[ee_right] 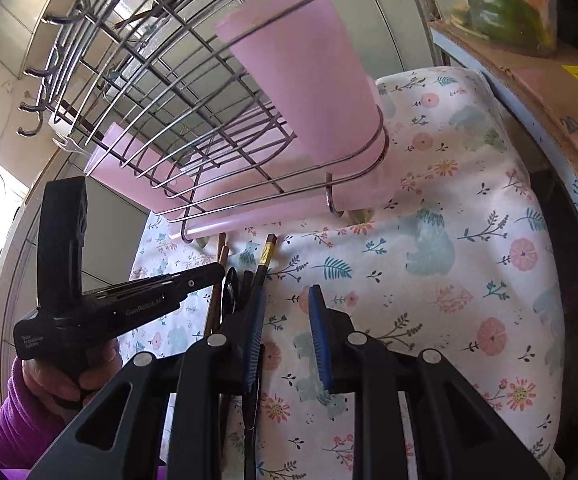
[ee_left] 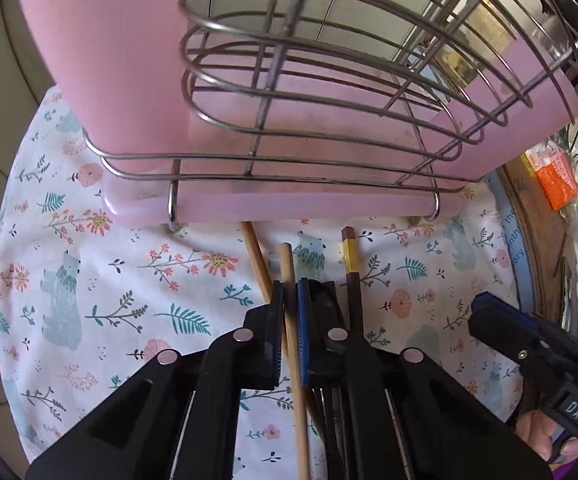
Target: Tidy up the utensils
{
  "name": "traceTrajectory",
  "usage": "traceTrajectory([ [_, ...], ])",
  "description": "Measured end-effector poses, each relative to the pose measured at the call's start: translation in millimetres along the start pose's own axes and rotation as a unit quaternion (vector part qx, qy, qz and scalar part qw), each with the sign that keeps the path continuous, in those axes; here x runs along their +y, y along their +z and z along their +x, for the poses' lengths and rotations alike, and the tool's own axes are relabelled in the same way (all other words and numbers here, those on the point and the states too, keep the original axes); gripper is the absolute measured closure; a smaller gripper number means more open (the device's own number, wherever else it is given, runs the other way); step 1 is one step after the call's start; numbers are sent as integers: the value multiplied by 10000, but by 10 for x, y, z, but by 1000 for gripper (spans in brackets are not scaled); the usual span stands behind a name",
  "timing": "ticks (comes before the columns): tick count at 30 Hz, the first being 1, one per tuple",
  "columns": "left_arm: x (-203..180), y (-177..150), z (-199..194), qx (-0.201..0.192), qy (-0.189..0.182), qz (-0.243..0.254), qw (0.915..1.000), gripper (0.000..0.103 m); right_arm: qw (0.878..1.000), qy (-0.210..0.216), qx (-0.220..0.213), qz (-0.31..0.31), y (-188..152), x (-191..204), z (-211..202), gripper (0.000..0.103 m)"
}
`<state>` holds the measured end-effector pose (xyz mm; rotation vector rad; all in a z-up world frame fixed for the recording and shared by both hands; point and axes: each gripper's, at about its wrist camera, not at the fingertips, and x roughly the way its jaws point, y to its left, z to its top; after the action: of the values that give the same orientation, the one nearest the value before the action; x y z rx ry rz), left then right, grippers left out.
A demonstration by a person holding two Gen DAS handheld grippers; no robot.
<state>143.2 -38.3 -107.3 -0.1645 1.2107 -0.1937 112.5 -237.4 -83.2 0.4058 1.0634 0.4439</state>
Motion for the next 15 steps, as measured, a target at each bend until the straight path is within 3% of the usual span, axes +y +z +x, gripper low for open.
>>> traceTrajectory([
  [5,208,-30,-159,-153,-261,-320,9990,97,9998,80,189,-18,62,90,147,80],
  [10,538,-34,-359,-371,-287,-663,9967,97,9988,189,440,48,173,235,413,80],
  [15,767,-58,-343,-319,-220,-857,9956,97,9973,-128,709,168,275,314,707,80],
])
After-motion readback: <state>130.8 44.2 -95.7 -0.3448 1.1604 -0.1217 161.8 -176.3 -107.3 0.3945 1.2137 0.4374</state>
